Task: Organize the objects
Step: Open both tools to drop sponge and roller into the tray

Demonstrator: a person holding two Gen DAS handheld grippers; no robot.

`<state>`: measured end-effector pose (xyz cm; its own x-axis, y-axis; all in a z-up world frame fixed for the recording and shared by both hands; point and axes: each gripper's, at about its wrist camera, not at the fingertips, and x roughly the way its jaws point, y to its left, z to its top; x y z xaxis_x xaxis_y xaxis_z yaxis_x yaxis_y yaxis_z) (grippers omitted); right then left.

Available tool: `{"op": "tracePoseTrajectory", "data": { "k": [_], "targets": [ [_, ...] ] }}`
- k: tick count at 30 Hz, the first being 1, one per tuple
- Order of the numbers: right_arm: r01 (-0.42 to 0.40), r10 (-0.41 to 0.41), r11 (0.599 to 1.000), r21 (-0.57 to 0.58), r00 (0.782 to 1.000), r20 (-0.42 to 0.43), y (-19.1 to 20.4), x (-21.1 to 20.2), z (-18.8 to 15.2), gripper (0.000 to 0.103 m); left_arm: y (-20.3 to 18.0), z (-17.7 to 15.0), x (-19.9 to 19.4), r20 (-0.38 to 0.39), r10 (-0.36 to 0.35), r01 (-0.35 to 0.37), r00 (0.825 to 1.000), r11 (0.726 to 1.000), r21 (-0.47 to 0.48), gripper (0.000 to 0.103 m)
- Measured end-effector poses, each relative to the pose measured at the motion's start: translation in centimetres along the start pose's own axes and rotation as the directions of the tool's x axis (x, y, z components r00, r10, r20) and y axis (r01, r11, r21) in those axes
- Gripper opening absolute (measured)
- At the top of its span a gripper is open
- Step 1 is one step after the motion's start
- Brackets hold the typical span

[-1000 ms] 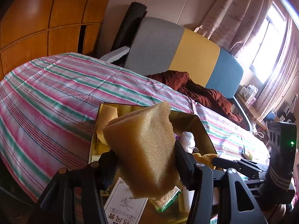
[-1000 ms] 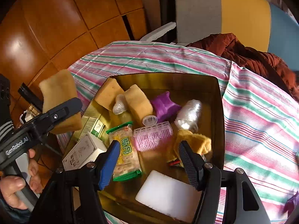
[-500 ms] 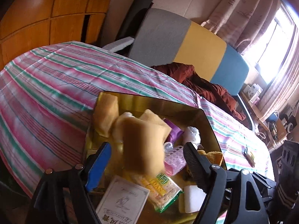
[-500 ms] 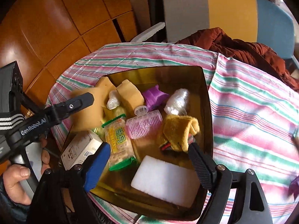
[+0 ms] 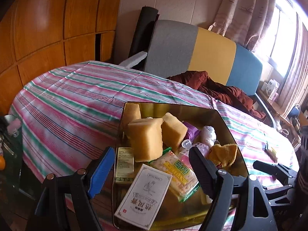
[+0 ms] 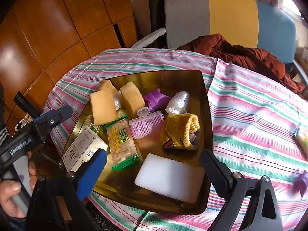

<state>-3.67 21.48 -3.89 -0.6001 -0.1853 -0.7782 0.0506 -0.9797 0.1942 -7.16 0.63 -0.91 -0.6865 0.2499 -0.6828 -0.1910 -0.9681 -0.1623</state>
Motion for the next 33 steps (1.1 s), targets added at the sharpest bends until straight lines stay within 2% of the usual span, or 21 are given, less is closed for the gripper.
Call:
{"op": "tracePoseTrajectory", "data": {
  "k": [11, 20, 33],
  "targets": [
    [0.116, -0.113, 0.992, -0.042, 0.991, 0.068, 0.7, -1.8, -0.9, 0.103, -1.8, -1.5, -2.0, 0.051, 0.055, -0.059, 0.997, 0.996, 0.068, 0.081],
    [0.154, -0.15, 0.987, -0.04, 0.985, 0.085, 0.1, -2.7, -1.6, 0.103, -3.3, -2.5, -2.6, 0.042, 0.04, -0.045, 0.998, 0.992, 0.114, 0.081],
    [0.183, -0.185, 0.983, 0.032, 0.979, 0.089, -2.9, -4.1, -2.5, 0.103, -6.5, -3.5, -2.7, 0.016, 0.002, -0.005, 1.0, 0.98, 0.201, 0.081]
  ]
}}
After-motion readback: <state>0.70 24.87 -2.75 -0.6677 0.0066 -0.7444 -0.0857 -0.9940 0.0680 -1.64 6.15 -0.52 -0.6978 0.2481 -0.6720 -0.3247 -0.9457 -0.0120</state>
